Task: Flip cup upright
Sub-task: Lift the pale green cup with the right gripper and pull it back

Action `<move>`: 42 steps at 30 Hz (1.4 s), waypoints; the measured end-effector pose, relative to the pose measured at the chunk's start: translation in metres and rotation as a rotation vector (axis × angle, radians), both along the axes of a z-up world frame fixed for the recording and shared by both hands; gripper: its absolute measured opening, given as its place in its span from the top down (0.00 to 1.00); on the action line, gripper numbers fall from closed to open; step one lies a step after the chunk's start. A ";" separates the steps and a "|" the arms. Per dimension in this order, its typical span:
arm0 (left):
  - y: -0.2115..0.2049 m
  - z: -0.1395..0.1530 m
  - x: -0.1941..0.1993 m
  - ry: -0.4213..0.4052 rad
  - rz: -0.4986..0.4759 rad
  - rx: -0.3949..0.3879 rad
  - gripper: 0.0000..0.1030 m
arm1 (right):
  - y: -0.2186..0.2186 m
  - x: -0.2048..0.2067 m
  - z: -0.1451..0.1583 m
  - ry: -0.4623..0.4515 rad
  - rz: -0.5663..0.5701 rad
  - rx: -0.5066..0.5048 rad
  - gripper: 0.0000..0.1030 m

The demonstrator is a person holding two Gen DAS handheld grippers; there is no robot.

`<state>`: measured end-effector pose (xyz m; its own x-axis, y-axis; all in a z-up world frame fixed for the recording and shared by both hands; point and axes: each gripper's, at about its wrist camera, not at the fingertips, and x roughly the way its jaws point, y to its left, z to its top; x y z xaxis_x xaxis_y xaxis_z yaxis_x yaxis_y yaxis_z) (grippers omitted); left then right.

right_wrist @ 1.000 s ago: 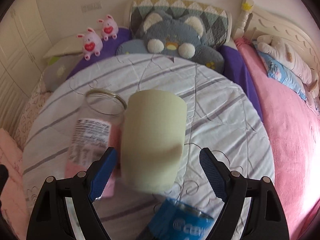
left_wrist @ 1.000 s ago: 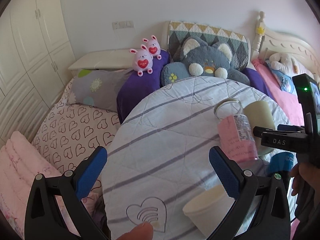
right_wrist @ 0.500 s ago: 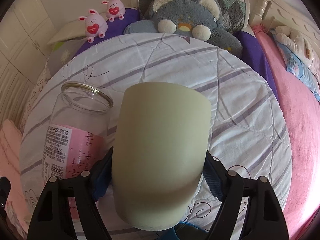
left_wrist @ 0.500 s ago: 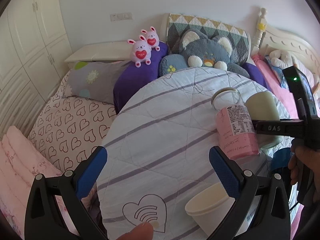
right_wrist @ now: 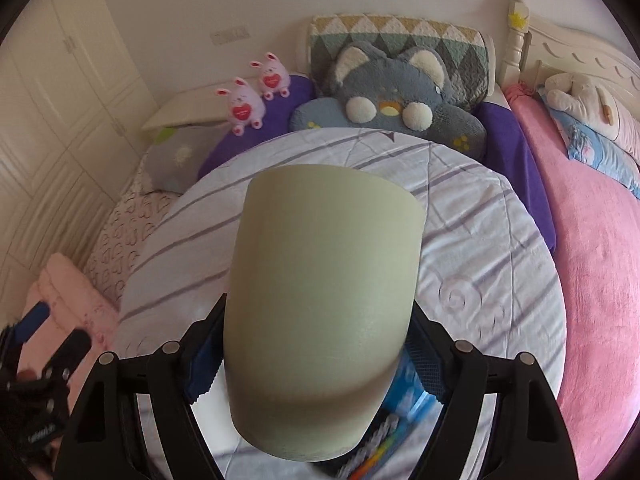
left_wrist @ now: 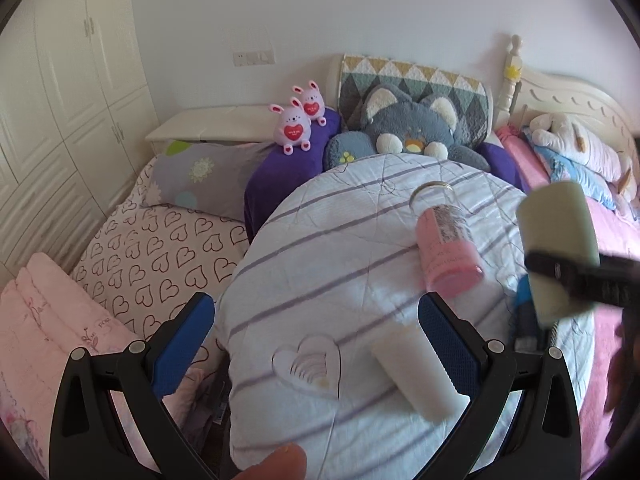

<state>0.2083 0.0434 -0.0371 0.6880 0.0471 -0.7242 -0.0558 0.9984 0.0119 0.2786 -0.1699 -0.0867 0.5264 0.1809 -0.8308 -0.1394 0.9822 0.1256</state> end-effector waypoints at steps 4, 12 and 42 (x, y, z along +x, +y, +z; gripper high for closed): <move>-0.001 -0.003 -0.031 -0.006 -0.001 0.005 0.00 | 0.004 -0.057 -0.013 0.004 -0.014 0.041 0.22; 0.005 -0.028 -0.078 0.042 0.008 0.018 0.00 | 0.016 -0.126 -0.070 0.070 -0.061 0.068 0.22; -0.048 -0.022 -0.156 -0.006 -0.090 0.029 0.00 | -0.033 -0.239 -0.042 -0.272 -0.211 0.034 0.19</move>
